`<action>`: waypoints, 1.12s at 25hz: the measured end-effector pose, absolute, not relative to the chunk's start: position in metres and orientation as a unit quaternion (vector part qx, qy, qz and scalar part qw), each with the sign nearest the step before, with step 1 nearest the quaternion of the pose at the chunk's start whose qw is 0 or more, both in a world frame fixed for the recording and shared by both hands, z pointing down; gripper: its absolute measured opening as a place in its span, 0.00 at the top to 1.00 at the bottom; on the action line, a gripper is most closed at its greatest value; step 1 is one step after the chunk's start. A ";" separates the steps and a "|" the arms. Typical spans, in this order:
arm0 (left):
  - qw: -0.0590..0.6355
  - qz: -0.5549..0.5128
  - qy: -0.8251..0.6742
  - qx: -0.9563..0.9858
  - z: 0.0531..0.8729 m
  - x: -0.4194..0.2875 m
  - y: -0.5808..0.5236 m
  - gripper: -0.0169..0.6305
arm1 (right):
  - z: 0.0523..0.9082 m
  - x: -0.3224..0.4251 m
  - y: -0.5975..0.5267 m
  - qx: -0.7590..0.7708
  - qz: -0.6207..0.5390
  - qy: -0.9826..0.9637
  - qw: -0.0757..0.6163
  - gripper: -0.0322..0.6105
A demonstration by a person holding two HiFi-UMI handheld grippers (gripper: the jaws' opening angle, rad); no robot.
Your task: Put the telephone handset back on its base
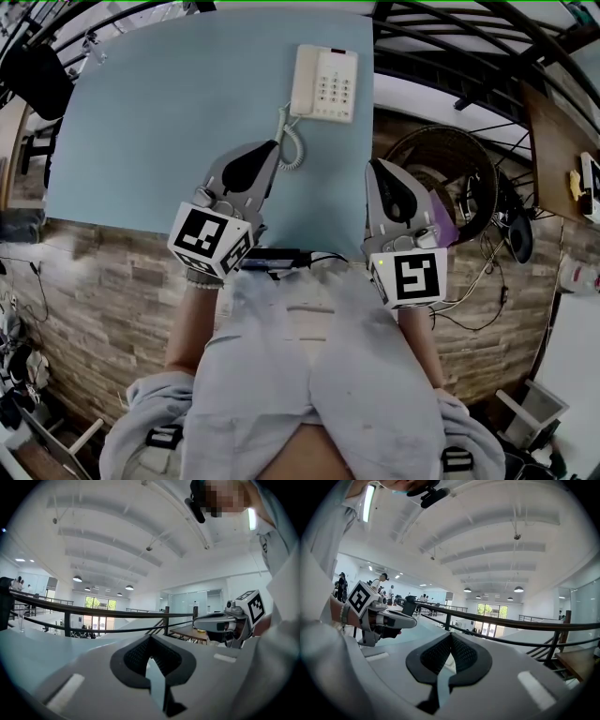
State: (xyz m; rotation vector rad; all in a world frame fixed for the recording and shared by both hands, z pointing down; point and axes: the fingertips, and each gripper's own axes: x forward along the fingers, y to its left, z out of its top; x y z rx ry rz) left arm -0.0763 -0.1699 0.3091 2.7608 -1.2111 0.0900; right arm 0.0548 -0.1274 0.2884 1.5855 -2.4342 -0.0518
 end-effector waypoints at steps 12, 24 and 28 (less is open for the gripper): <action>0.064 0.037 -0.401 0.913 0.315 -0.076 -0.165 0.97 | 0.291 0.054 -0.124 0.542 -0.022 -0.830 0.127 0.94; 0.063 0.044 -0.398 0.914 0.318 -0.074 -0.163 0.97 | 0.288 0.054 -0.122 0.542 -0.026 -0.830 0.130 0.94; 0.061 0.043 -0.398 0.914 0.319 -0.074 -0.161 0.97 | 0.292 0.055 -0.118 0.545 -0.025 -0.827 0.136 0.94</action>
